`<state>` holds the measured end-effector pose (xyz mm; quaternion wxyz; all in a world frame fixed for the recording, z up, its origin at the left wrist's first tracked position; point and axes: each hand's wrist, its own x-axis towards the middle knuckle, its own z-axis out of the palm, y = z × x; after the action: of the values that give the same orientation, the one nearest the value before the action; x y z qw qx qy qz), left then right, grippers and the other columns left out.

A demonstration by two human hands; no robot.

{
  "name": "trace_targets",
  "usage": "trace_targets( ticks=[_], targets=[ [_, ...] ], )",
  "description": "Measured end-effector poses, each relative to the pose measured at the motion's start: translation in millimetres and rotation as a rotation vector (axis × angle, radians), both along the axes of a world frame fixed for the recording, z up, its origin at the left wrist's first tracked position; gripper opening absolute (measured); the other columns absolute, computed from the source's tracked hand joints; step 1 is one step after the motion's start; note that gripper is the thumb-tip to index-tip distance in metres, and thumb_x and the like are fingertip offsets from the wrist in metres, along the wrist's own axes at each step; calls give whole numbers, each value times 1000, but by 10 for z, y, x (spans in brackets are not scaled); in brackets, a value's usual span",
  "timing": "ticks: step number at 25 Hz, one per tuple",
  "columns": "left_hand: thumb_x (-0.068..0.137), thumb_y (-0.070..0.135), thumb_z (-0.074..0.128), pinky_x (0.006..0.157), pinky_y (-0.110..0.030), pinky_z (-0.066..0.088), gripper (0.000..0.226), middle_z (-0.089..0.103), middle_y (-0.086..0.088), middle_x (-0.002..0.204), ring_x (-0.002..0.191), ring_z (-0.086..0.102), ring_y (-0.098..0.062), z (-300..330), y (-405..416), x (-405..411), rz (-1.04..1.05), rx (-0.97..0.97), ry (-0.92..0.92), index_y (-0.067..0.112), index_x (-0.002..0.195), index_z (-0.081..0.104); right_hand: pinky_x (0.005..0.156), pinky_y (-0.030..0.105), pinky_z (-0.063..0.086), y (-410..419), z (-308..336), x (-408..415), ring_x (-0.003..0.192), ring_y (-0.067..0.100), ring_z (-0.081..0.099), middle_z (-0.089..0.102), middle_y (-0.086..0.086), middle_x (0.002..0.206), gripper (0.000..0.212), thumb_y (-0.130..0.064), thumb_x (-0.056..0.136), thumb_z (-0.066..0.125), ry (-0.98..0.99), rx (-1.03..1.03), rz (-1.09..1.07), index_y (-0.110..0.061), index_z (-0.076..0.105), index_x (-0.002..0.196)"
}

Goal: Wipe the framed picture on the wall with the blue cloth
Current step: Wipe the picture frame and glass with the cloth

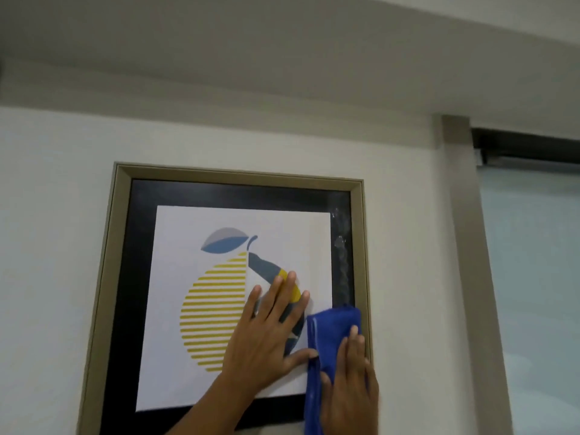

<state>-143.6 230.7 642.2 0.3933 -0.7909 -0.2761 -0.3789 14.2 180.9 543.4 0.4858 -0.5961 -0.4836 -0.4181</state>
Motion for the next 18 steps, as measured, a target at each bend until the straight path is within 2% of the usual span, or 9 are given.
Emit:
trace_targets(
  ticks=[2,3,4,6,8,12,16,18],
  targets=[
    [91,78,32,121,-54,7,90,10,-13,168,154,9,-32,-13,25,10,1,-9,-81,21,158,18,117,32,0,9,79,-43,149,15,-8,-13,1,163,61,-37,101,3,24,34,-23,-7,1,154],
    [92,77,31,121,-54,8,88,11,-13,168,154,9,-33,-10,31,16,4,-11,-103,21,158,17,117,31,-1,13,126,-39,149,14,-9,-14,-1,163,60,-37,102,2,24,57,-17,-8,-2,154],
    [92,77,30,120,-55,10,88,13,-13,167,153,10,-33,-11,32,22,10,-10,-116,21,158,18,117,31,3,12,190,-28,148,13,-9,-14,-2,163,59,-37,102,3,14,78,-15,-9,1,154],
    [90,79,31,117,-58,16,89,16,-14,166,153,14,-34,-15,30,31,19,-13,-123,20,157,23,110,31,21,-11,299,12,149,12,-5,-10,-2,164,54,-32,102,9,-17,79,4,-8,21,149],
    [89,79,33,116,-59,18,90,19,-14,165,152,16,-35,-10,22,32,34,-9,-116,19,156,28,106,32,26,-2,421,62,149,13,1,-4,-2,164,51,-32,100,19,-53,65,39,-8,31,144],
    [89,78,33,116,-58,17,88,23,-15,163,150,18,-35,-19,26,46,56,21,-123,19,153,34,117,30,10,16,779,132,148,22,17,11,2,163,75,-58,97,26,-65,6,147,-9,20,154],
    [87,80,33,115,-57,17,88,28,-16,160,147,20,-37,8,19,48,90,48,-109,18,149,41,118,33,6,36,1625,169,150,15,2,1,-2,164,89,-74,90,23,-89,19,131,-17,6,156],
    [87,80,32,115,-56,15,87,28,-15,160,147,22,-37,14,26,53,91,60,-105,19,148,44,116,33,6,29,2056,167,150,14,0,2,-2,164,91,-77,88,20,-102,41,117,-18,5,156]
  ],
)
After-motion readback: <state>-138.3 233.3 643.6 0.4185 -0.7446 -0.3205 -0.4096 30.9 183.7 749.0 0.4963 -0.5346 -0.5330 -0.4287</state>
